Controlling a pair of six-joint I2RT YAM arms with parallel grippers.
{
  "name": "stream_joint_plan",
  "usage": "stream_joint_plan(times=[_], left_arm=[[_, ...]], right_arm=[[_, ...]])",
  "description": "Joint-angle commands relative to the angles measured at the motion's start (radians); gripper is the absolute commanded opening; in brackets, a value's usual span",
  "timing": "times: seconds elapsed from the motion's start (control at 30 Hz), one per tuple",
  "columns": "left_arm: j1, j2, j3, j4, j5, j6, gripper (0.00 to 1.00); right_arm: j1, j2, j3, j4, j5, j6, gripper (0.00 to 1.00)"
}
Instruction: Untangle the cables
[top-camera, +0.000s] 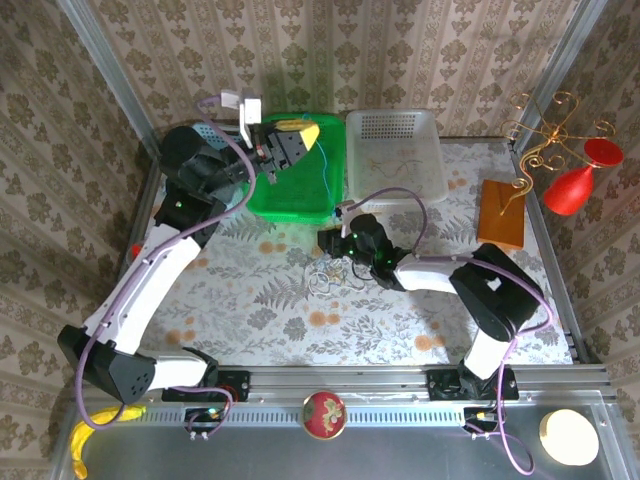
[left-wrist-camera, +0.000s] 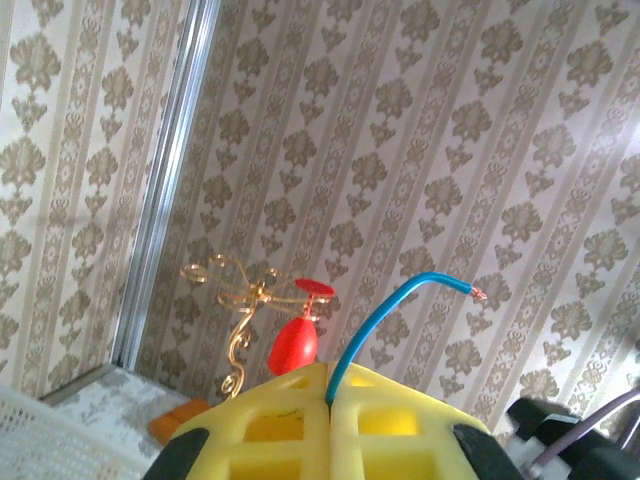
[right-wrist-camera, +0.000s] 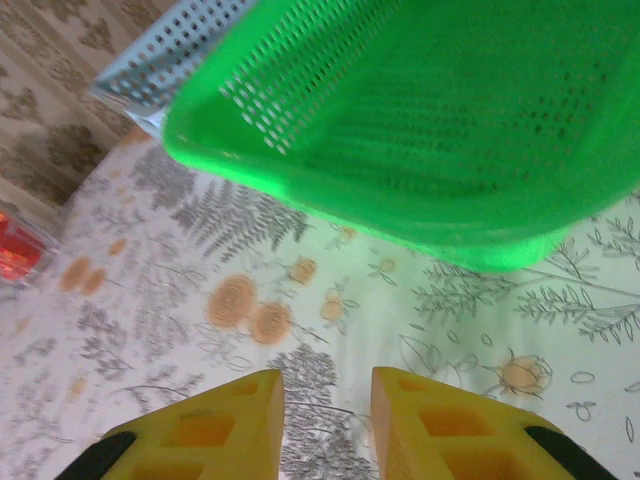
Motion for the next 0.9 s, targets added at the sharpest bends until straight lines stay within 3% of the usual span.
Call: stream_joint_plan(times=[0.0, 0.37, 0.47, 0.7, 0.87], left_arm=[[-0.001, 0.015, 0.091, 0.026, 0.0, -0.052, 0.0], [0.063, 0.065, 0.29, -0.05, 0.008, -0.02, 0.0], [0.118, 0.072, 0.319, -0.08, 0.004, 0.004, 0.0], [0.218, 0.073, 0.32, -0.208, -0.037, 0.126, 0.0], [0.303, 0.084, 0.275, -0.236, -0.071, 0.172, 0.0]], right_arm=[[0.003, 0.058, -0.022, 0.086, 0.078, 0.048, 0.28], [0.006, 0.104, -0.156, 0.186, 0.149, 0.144, 0.28], [0.006, 0.083, -0.183, 0.195, 0.145, 0.154, 0.3], [0.007, -0.065, -0.191, 0.068, 0.115, 0.147, 0.5], [0.006, -0.197, -0.168, -0.07, 0.097, 0.127, 0.59]])
